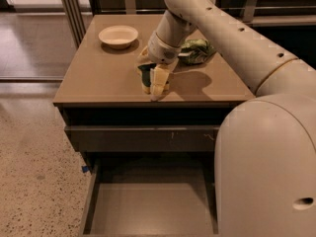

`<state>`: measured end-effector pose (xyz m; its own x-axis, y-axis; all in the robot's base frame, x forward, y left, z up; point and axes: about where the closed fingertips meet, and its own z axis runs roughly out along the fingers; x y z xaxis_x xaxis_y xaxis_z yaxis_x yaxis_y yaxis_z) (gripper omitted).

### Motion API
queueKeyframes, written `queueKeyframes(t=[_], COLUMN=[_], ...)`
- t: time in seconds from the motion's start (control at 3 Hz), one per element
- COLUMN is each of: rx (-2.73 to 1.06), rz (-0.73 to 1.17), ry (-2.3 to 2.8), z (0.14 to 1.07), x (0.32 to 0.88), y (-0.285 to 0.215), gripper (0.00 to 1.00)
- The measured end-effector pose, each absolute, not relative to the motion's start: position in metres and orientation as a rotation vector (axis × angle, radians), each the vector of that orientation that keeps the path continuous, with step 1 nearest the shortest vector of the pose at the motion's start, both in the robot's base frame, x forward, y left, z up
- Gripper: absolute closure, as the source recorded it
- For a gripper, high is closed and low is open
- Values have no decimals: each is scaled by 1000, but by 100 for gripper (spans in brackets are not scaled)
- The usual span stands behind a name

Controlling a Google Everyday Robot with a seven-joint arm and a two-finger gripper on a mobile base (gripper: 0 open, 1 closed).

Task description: Place sponge into middle drawer

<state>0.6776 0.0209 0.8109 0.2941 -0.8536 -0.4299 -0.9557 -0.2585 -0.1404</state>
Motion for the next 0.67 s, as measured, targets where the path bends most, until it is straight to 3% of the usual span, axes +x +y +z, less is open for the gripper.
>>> queueKeyframes(t=[0.33,0.67], rx=[-2198,-2198], rz=[379,379], ry=[1627,1627], z=[811,811], x=[678,678], y=[21,21], gripper=[41,72])
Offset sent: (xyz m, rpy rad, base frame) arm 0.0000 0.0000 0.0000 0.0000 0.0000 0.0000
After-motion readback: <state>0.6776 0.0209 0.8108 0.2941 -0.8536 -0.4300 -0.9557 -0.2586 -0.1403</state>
